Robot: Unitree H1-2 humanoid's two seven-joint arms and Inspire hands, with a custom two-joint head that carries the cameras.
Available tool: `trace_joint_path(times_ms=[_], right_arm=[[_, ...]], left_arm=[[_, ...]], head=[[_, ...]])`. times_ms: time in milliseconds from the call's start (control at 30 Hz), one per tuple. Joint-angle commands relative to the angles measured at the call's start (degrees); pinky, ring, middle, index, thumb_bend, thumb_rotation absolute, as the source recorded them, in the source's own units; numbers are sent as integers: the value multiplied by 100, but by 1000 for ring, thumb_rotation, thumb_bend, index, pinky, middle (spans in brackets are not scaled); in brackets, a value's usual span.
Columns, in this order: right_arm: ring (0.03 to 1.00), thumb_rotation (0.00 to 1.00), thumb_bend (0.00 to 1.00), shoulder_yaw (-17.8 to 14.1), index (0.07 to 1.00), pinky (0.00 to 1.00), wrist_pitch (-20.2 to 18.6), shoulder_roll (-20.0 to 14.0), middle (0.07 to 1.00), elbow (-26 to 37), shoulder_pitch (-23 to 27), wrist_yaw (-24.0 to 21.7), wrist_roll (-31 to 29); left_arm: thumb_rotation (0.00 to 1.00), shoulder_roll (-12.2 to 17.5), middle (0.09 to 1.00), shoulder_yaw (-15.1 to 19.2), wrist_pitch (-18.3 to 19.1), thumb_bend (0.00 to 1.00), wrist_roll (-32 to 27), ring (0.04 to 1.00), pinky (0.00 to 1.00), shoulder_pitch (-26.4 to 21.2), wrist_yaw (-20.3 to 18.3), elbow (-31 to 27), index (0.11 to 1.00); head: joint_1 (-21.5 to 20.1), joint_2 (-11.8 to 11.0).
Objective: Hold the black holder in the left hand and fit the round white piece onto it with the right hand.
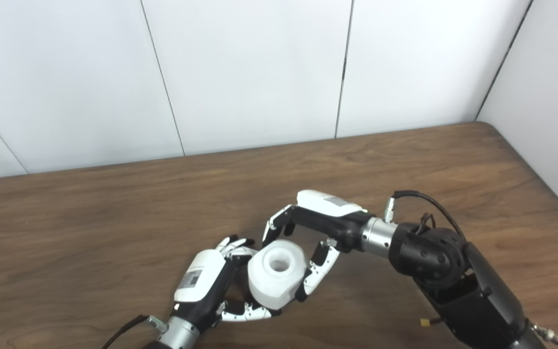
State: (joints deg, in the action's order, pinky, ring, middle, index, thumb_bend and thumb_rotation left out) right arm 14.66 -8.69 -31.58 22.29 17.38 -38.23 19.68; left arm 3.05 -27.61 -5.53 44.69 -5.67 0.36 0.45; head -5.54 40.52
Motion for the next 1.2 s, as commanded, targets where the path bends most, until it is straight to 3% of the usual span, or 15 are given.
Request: trace_joint_path(times_ms=[0,433,933,1000,1167], right_arm=[[720,132,523,54,474,670,-33,-164,657,124,128,-85,143],[688,132,523,181,474,637,-314,-336,667,226,170,-202,137],[724,156,522,330,493,638,-594,-583,728,222,302,-440,105],[731,272,770,326,628,643,-625,-615,736,243,317,-467,90],[736,290,870,313,724,649,-731,-654,747,305,331,-532,49]], left_arm=[[64,-185,699,-149,-110,524,-1,880,972,-39,52,-80,481],[65,-214,699,-176,-66,524,28,879,970,-64,42,-99,480],[64,-243,697,-164,-69,524,21,880,973,-78,95,-49,480],[64,-243,696,-162,-86,524,30,880,971,-83,120,-31,480],[64,-243,697,-147,-82,524,20,881,974,-88,122,-42,480]], head=[[-6,3],[9,14],[17,-1],[12,4],[18,13]])
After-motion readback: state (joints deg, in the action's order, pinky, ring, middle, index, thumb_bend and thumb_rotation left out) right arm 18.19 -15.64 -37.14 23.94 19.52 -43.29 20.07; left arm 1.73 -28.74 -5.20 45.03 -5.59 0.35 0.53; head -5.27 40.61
